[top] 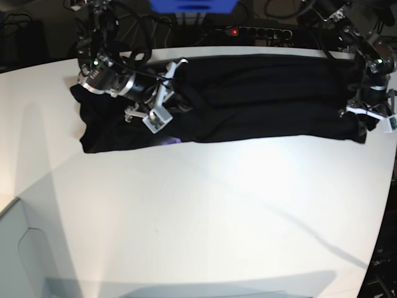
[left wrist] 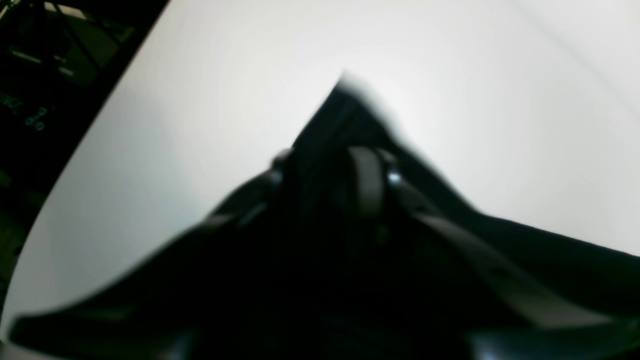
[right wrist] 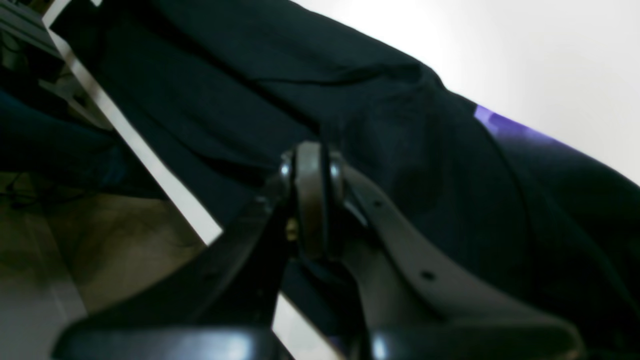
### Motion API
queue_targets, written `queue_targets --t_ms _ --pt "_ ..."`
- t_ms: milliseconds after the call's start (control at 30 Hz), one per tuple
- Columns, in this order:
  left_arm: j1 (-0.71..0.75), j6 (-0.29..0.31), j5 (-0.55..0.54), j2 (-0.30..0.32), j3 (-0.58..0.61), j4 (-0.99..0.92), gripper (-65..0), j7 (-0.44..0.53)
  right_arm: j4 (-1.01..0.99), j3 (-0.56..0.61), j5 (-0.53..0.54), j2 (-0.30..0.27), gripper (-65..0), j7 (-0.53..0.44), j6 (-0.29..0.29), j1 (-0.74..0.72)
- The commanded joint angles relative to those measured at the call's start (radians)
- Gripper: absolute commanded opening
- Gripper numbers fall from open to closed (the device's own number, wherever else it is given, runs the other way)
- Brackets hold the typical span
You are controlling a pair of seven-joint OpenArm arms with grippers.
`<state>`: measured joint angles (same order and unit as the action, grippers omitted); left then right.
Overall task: Fold the T-shirt properly
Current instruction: 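Open the left gripper and raise it off the shirt end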
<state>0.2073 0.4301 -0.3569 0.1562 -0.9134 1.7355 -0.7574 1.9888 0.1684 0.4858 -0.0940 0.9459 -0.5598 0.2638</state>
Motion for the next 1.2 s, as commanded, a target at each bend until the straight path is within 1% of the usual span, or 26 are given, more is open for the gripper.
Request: queue_targets --t_ms 0,167,233,333,433,467,500,567,633,700,767,867,900,1000,1067,1167 --pt "-0.002 0.000 -0.014 0.012 -0.002 0.021 -44.5 0.012 0.019 -0.003 0.021 0.001 -65.0 -0.024 0.007 -0.007" --pt "0.002 0.000 -0.014 0.003 -0.002 0.011 -44.7 -0.011 0.017 -0.030 0.021 0.003 -65.0 -0.024 0.007 -0.007" --pt "0.024 0.000 -0.014 -0.002 -0.002 0.011 -44.7 -0.001 0.017 -0.031 0.021 0.001 -65.0 -0.024 0.007 -0.007" --pt "0.034 0.000 -0.014 0.004 -0.003 0.011 -44.2 -0.007 0.017 -0.045 0.021 0.003 -65.0 -0.023 0.007 -0.007" --pt "0.033 0.002 -0.018 0.007 -0.066 0.010 -44.0 -0.017 0.017 -0.045 0.021 0.001 -65.0 -0.023 0.007 -0.007" --pt "0.030 0.003 -0.041 0.007 -0.098 0.001 -42.7 -0.043 0.017 -0.045 0.021 0.001 -65.0 -0.023 0.007 -0.007" --pt "0.027 0.003 -0.084 0.012 -0.131 -0.021 -40.1 -0.087 0.017 -0.045 0.021 0.001 -65.0 -0.023 0.007 -0.007" --pt "0.025 0.003 -0.198 0.073 -0.197 -0.075 -32.5 -0.190 0.017 -0.050 0.021 0.001 -65.0 -0.023 0.007 -0.007" --pt "0.027 0.003 -0.339 0.127 -0.253 -0.156 -23.2 -0.271 0.016 -0.059 0.021 0.001 -65.0 -0.021 0.007 -0.007" --pt "0.037 0.003 -0.456 0.171 -0.286 -0.237 -15.6 -0.322 0.016 -0.065 0.021 0.001 -65.0 -0.020 0.007 -0.005" --pt "0.062 0.003 -0.541 0.214 -0.295 -0.322 -11.0 -0.343 0.016 -0.066 0.020 0.001 -65.0 -0.020 0.007 -0.005" --pt "0.077 0.013 -0.620 0.263 -0.278 -0.449 -10.6 -0.343 0.016 -0.066 0.020 0.001 -65.0 -0.020 0.007 -0.002" --pt "0.077 0.031 -0.632 0.274 -0.270 -0.490 -10.6 -0.345 0.016 -0.066 0.020 0.001 -65.0 -0.020 0.007 0.001" --pt "0.074 0.115 -0.640 0.302 -0.227 -0.604 -10.4 -0.345 0.016 -0.066 0.020 0.001 -65.0 -0.020 0.007 0.001" --pt "0.067 0.141 -0.637 0.302 -0.203 -0.642 -10.4 -0.342 0.016 -0.066 0.020 0.001 -65.0 -0.020 0.007 0.002" --pt "0.045 0.148 -0.634 0.293 -0.192 -0.661 -10.5 -0.342 0.016 -0.066 0.020 0.001 -65.0 -0.018 0.007 0.002"
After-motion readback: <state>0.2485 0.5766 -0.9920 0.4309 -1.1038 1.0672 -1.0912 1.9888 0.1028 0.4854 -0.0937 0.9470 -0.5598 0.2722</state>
